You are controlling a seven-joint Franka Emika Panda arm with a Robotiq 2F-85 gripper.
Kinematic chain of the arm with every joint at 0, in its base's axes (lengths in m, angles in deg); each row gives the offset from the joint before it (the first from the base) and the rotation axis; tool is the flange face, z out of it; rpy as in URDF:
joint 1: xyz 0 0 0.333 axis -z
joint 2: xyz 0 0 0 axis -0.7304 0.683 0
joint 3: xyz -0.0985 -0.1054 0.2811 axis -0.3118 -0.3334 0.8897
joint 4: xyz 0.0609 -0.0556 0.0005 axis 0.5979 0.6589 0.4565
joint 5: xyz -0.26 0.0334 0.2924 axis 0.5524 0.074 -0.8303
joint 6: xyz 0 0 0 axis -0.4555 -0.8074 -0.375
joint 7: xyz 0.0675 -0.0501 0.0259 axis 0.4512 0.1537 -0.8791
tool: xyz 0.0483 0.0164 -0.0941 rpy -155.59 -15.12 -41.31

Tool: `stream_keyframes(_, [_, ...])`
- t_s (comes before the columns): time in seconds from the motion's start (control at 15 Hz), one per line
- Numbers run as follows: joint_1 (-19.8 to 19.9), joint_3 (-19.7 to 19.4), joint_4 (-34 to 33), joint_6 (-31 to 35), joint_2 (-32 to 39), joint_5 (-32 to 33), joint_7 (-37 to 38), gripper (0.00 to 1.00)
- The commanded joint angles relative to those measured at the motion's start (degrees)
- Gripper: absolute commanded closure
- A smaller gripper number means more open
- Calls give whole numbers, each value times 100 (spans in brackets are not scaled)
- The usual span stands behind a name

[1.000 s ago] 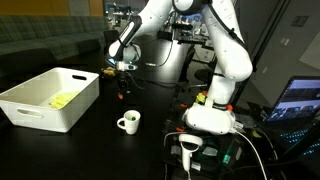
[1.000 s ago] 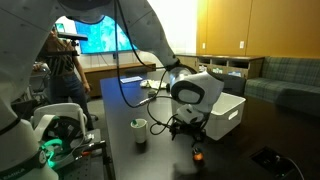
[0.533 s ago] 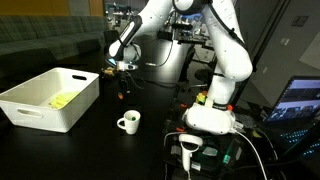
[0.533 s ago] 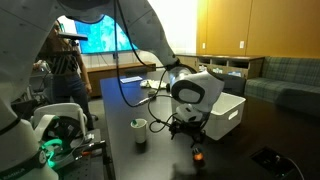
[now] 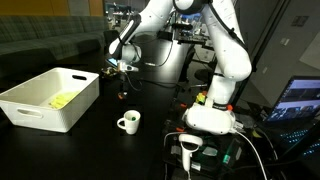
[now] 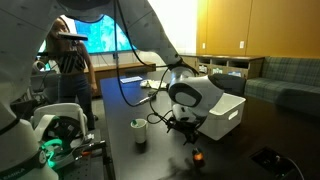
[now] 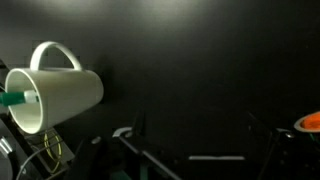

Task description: Put the towels into the basket and the marker and tape into the mug

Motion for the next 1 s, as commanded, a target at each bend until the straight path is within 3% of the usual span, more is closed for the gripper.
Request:
stream_keyframes(0.0, [250,216,343,30,-273,-846,174,0])
stream_keyframes(0.33, [334,175,543,312,-470,-1647,-668,0])
stream_keyframes(0.4, [317,133,499,380,-478,-1502,-1096,0])
stream_keyframes(0.93, [179,-161,177,113,-653,270,-2082,0])
